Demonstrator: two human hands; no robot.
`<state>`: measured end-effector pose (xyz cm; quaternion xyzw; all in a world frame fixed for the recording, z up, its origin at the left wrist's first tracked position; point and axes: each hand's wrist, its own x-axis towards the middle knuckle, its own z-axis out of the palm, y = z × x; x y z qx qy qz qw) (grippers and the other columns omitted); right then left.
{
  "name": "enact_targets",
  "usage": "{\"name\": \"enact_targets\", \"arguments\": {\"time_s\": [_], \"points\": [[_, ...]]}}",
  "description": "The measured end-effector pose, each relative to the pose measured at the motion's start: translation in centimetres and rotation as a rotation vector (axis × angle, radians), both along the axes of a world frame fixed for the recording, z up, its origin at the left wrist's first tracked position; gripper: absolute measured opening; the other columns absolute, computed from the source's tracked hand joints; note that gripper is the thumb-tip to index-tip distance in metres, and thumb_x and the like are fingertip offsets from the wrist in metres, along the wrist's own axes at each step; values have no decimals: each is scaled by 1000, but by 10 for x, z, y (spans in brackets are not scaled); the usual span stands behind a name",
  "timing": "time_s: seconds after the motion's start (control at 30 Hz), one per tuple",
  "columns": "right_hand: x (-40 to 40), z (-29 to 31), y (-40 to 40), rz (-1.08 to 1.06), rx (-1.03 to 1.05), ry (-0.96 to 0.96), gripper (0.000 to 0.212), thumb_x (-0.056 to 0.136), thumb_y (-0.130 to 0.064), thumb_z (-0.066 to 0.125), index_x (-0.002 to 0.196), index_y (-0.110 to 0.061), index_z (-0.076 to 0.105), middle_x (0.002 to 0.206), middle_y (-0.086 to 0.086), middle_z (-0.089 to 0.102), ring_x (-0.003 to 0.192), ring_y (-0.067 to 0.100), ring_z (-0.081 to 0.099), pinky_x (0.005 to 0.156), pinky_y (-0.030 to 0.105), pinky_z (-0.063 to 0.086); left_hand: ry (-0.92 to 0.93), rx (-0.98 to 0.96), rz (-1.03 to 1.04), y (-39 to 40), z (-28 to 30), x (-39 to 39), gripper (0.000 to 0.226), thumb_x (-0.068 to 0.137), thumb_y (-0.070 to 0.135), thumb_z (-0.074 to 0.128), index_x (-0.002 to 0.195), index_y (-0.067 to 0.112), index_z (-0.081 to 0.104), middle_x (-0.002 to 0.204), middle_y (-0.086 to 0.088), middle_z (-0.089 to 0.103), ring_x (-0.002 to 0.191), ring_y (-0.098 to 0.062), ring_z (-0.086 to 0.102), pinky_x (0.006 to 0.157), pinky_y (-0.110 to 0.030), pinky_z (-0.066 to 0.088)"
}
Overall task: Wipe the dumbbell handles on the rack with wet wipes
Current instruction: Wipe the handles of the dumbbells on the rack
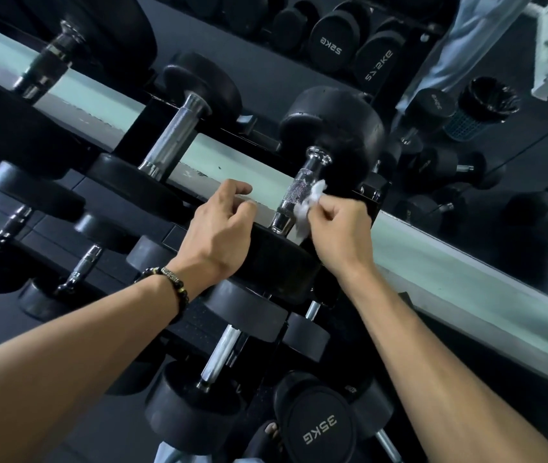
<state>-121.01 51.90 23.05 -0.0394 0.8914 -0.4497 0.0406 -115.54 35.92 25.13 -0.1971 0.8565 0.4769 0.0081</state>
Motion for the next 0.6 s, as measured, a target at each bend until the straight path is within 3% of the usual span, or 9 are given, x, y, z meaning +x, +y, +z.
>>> {"name": "enact_targets", "arguments": {"time_s": [0.1, 0.2, 0.3, 0.4, 0.47, 0.53, 0.6], "points": [[9, 1, 10, 132, -12, -111, 54, 97, -15, 65, 46, -15, 45, 40, -13, 42, 40, 3, 35, 46, 17, 30, 0, -5, 0, 0, 2, 1, 32, 100, 23, 43, 130, 20, 54, 95, 16, 58, 88, 0, 51, 71, -19, 38], [-10, -4, 5, -40, -152, -151, 44, 97, -16, 64, 56, -3, 58, 53, -5, 61, 52, 10, 59, 55, 25, 48, -2, -7, 1, 1, 2, 1, 33, 100, 23, 43, 130, 21, 54, 94, 16, 58, 86, 1, 51, 70, -18, 37], [-2, -5, 4, -20, -126, -213, 39, 99, -20, 62, 71, 7, 61, 63, 6, 57, 60, 14, 50, 59, 28, 39, -6, -8, 7, 1, 1, 0, 32, 100, 24, 43, 130, 21, 53, 93, 17, 58, 84, 1, 50, 68, -20, 36], [8, -2, 12, 172, -43, -368, 28, 97, -22, 67, 77, -5, 75, 66, 3, 67, 60, 5, 55, 62, 20, 42, -8, -18, 10, 2, 2, 0, 32, 99, 24, 44, 130, 21, 53, 90, 20, 56, 84, 2, 50, 68, -18, 36], [1, 1, 11, 131, -111, -395, 25, 95, -18, 69, 72, -9, 76, 68, -2, 72, 61, 2, 61, 66, 20, 50, -14, -23, 12, 2, 3, 0, 32, 99, 25, 45, 130, 22, 53, 90, 21, 56, 82, 3, 50, 67, -18, 36], [-4, -3, 5, -15, -272, -403, 27, 97, -15, 65, 73, -7, 74, 73, 2, 75, 66, 9, 66, 76, 32, 56, -24, -27, 7, 1, 3, 0, 33, 99, 26, 44, 131, 22, 52, 93, 19, 57, 82, 4, 50, 66, -17, 35], [1, -3, 3, -25, -239, -369, 32, 100, -17, 60, 73, -4, 70, 64, -4, 68, 59, 5, 58, 64, 25, 49, -31, -26, 4, 0, 2, 0, 33, 99, 26, 44, 131, 23, 52, 95, 18, 57, 84, 4, 50, 67, -17, 35]]}}
